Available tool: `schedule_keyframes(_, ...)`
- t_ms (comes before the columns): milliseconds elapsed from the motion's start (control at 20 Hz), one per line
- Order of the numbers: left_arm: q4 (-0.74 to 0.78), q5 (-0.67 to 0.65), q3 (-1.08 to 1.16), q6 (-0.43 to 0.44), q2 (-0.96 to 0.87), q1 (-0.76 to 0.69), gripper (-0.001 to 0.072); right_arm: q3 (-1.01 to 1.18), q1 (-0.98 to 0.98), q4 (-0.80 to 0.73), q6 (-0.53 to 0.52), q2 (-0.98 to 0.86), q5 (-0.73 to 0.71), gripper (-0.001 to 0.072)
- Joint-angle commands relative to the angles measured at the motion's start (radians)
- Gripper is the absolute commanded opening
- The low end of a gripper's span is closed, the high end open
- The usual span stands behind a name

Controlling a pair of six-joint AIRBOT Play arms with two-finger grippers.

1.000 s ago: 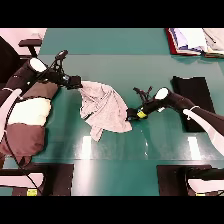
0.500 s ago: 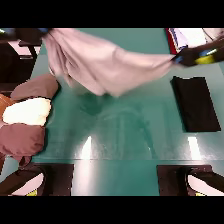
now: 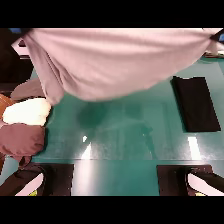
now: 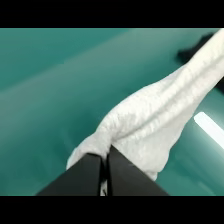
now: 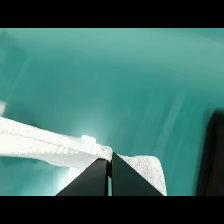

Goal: Fold the shirts.

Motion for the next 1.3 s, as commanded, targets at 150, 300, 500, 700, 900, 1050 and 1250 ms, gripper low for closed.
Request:
schedule_keyframes(150,0.027,-0.051,-0.523,-0.003,0.001,-0.080,0.0019,-0.296,-0.005,-0.006,0.014,-0.005,0.002,0.0008)
schedule_keyframes(300,0.021,-0.052,-0.729,0.002,0.001,-0.243,0.0021,-0.383,-0.005,-0.006,0.014,0.034,-0.042,0.0008)
schedule_keyframes(500,-0.110,-0.040,-0.795,-0.013,0.001,-0.383,0.0544,-0.431,-0.005,-0.005,0.014,0.062,-0.064,0.0009)
schedule_keyframes(700,-0.025,0.093,-0.706,-0.058,0.000,-0.293,0.0540,-0.431,-0.005,-0.005,0.014,0.062,-0.077,0.0009)
schedule_keyframes(900,0.051,0.206,-0.687,-0.092,-0.066,-0.039,0.0540,-0.431,-0.005,-0.005,0.014,0.061,-0.078,0.0009)
schedule_keyframes(1050,0.021,0.138,-0.689,-0.040,-0.233,0.039,0.0540,-0.431,-0.005,-0.005,0.014,0.061,-0.082,0.0009)
schedule_keyframes(1250,-0.040,0.105,-0.689,-0.031,-0.446,0.039,0.0540,-0.431,-0.005,-0.004,0.014,0.061,-0.080,0.0009)
